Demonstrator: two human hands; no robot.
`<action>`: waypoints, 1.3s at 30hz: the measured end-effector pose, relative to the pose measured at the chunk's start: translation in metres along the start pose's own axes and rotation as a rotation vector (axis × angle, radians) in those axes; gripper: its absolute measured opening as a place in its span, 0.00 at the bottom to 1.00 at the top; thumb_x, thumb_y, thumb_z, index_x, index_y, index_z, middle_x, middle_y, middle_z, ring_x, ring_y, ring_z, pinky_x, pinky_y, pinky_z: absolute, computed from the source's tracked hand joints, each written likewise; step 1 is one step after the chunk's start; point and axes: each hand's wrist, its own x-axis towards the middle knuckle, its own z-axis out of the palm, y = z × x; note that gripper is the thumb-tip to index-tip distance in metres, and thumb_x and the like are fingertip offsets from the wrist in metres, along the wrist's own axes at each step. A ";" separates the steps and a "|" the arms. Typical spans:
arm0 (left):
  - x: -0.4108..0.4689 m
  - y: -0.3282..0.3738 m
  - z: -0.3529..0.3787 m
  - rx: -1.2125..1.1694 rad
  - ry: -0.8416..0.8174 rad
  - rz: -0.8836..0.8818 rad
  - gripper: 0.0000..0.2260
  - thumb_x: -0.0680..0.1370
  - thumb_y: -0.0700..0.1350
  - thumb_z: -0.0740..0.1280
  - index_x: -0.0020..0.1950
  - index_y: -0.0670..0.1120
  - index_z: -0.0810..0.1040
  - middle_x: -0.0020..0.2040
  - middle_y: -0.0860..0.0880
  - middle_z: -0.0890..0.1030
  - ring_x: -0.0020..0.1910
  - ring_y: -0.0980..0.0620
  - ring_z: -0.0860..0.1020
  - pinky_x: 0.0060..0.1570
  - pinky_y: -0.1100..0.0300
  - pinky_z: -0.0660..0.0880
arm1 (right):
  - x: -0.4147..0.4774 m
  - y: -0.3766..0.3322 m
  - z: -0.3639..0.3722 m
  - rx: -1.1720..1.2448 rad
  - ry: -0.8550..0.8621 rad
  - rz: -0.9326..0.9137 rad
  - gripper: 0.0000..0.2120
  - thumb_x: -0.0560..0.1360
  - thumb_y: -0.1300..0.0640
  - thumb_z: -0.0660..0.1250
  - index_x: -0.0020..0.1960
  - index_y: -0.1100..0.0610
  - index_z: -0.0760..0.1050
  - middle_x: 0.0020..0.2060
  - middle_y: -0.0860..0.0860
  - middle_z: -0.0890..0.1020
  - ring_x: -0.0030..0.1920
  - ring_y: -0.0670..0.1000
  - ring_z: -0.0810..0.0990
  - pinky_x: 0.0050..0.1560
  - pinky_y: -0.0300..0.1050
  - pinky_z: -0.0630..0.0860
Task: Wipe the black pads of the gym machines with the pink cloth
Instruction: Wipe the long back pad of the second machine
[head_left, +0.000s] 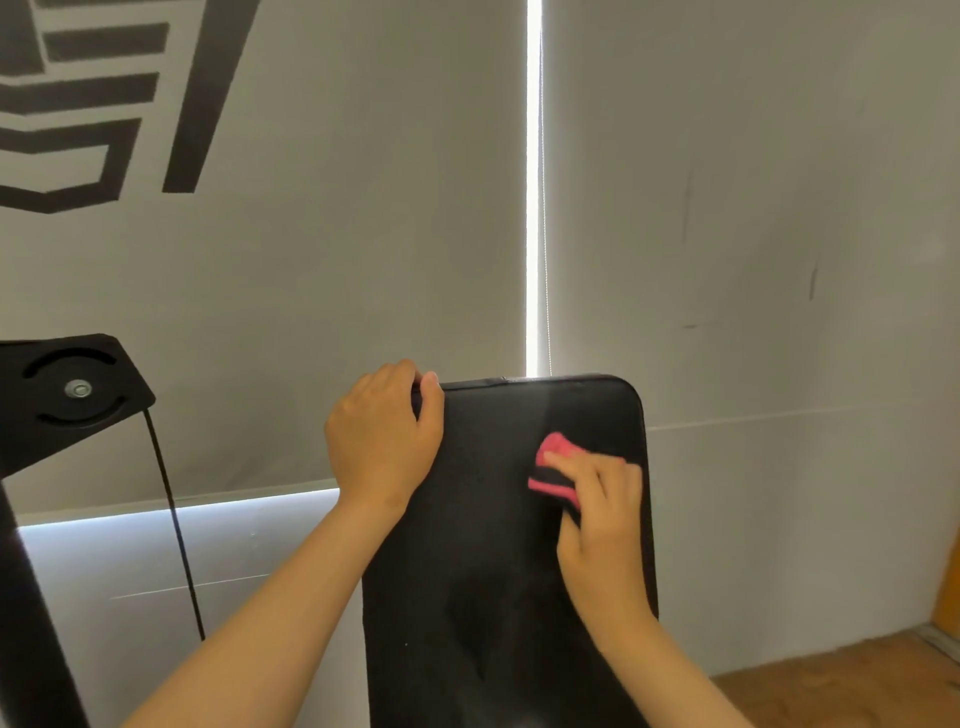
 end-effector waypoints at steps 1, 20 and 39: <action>0.000 0.000 -0.001 0.001 0.000 -0.006 0.12 0.81 0.49 0.58 0.39 0.48 0.73 0.34 0.52 0.73 0.31 0.53 0.70 0.27 0.66 0.55 | -0.006 0.001 0.000 -0.013 -0.010 -0.013 0.34 0.62 0.78 0.71 0.61 0.53 0.73 0.55 0.45 0.71 0.56 0.46 0.68 0.60 0.47 0.75; 0.009 -0.037 -0.002 -0.586 -0.271 -0.111 0.15 0.83 0.48 0.57 0.50 0.51 0.83 0.48 0.55 0.83 0.47 0.59 0.78 0.46 0.73 0.69 | 0.037 -0.022 0.017 0.029 -0.034 -0.036 0.26 0.66 0.75 0.70 0.60 0.56 0.75 0.55 0.52 0.73 0.55 0.54 0.72 0.56 0.51 0.77; -0.003 -0.036 0.008 -0.643 -0.160 -0.121 0.21 0.79 0.57 0.47 0.50 0.55 0.80 0.48 0.53 0.81 0.48 0.56 0.78 0.46 0.65 0.72 | 0.075 -0.050 0.026 -0.106 -0.158 -0.175 0.22 0.73 0.41 0.66 0.60 0.55 0.75 0.53 0.52 0.76 0.54 0.48 0.67 0.57 0.45 0.69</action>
